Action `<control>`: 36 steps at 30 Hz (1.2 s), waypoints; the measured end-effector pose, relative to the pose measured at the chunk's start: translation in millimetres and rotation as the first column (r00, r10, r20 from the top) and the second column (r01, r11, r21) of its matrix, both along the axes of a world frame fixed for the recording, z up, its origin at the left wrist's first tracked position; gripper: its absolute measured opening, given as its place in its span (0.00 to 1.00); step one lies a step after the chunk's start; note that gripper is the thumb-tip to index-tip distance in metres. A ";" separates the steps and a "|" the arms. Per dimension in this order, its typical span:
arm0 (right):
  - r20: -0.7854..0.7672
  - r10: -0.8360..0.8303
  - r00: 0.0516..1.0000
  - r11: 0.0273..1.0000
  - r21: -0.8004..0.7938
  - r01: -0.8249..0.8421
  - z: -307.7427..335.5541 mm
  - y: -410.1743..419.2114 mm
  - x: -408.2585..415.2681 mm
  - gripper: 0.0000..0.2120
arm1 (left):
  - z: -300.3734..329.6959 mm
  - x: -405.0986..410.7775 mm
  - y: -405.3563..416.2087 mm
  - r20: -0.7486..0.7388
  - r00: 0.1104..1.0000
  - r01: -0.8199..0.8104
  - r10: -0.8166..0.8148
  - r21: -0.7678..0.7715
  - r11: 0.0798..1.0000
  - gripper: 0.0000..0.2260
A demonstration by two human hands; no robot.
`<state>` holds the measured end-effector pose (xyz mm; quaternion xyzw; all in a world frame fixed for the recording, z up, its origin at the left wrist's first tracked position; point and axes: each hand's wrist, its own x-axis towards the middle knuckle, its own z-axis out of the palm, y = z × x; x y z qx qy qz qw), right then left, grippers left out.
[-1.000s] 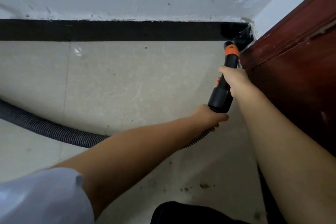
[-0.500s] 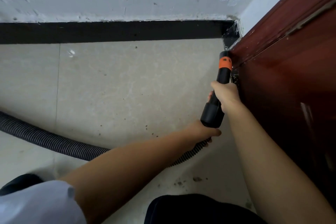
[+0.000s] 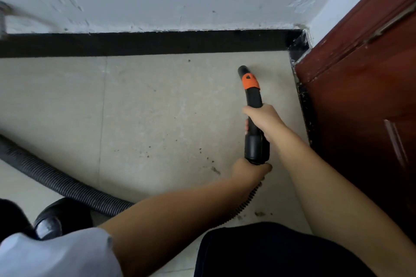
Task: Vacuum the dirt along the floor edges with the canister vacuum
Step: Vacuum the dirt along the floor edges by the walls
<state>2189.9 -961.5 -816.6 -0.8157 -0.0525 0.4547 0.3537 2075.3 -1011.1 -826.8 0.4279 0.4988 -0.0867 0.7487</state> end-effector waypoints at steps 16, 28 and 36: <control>-0.016 0.387 0.922 0.921 0.053 -0.386 -9.7 125.3 -88.4 0.04 | -3.0 -64.2 89.6 -0.107 0.949 -0.283 0.298 0.135 0.950 0.05; 0.078 0.669 0.740 0.744 -0.067 -0.665 12.3 202.0 -167.4 0.10 | 7.3 -115.7 146.7 -0.046 0.855 -0.512 0.517 0.087 0.854 0.07; 0.113 0.757 0.643 0.653 -0.115 -0.748 14.8 248.3 -226.5 0.14 | 6.8 -157.1 185.6 -0.002 0.758 -0.652 0.652 -0.022 0.758 0.05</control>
